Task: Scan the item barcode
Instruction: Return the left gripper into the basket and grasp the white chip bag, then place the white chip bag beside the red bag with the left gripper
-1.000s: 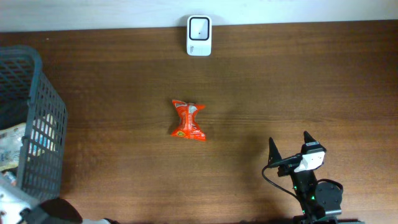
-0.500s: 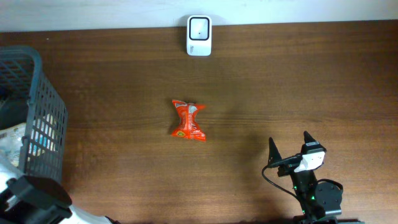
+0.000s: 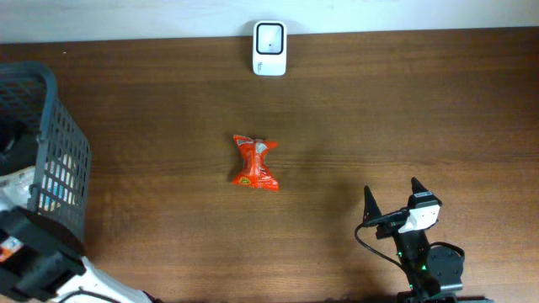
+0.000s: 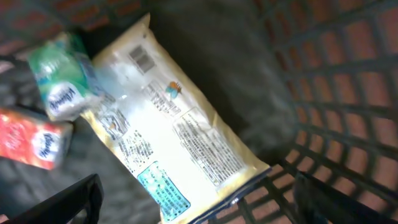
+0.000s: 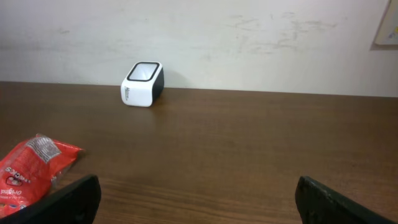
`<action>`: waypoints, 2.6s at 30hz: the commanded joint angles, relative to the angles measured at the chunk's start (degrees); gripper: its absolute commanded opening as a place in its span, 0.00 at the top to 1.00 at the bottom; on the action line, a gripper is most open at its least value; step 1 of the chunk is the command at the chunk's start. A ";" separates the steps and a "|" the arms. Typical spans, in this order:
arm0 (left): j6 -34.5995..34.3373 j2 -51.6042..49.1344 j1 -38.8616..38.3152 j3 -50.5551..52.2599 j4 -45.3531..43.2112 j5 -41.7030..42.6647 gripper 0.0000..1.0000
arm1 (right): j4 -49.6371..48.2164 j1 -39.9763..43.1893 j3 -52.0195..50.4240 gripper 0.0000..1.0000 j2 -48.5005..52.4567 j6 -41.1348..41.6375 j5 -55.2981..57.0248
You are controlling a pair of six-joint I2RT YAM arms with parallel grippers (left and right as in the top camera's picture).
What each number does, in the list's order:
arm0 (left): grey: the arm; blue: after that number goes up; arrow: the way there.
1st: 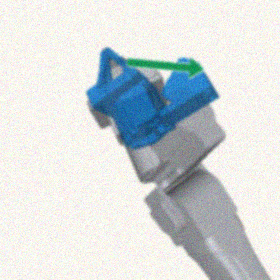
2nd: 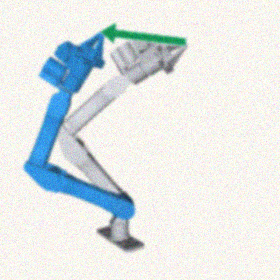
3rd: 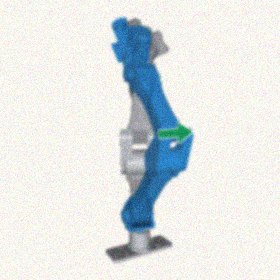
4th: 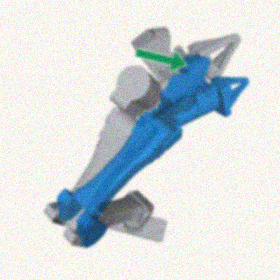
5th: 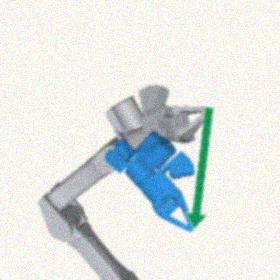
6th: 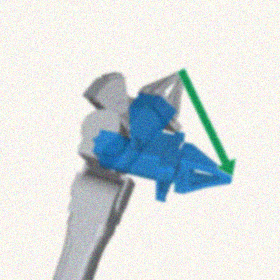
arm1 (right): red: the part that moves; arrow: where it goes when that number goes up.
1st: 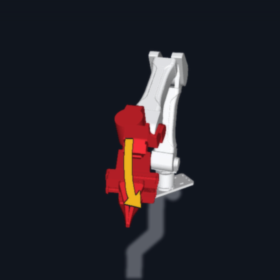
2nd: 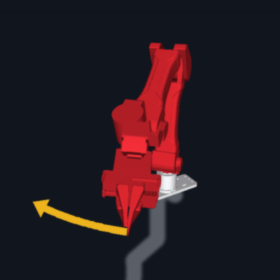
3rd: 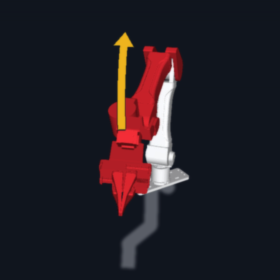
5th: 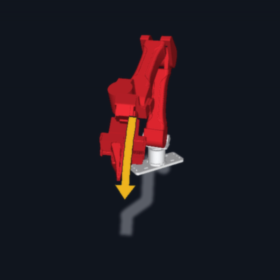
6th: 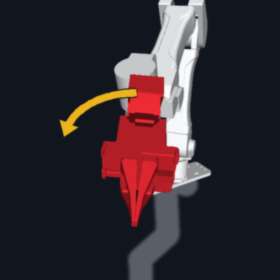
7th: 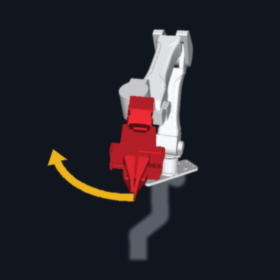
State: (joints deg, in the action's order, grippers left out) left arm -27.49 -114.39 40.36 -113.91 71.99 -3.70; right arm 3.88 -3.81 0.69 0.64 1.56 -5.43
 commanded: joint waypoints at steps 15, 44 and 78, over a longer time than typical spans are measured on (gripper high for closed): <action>-7.87 -4.83 -0.39 26.01 -23.52 -1.07 0.01 | 0.22 -0.31 -0.37 0.01 -0.17 0.57 0.04; 0.68 27.06 -2.56 0.55 -4.39 4.42 1.00 | 0.22 -0.31 -0.37 0.01 -0.17 0.59 0.04; 15.96 -14.45 -56.11 -38.88 24.76 -2.16 0.11 | 0.22 -0.31 -0.37 0.01 -0.17 0.57 0.04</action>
State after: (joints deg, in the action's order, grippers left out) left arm -11.40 -130.67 -18.96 -136.31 93.14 -5.82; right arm 3.86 -3.81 0.69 0.64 1.61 -5.43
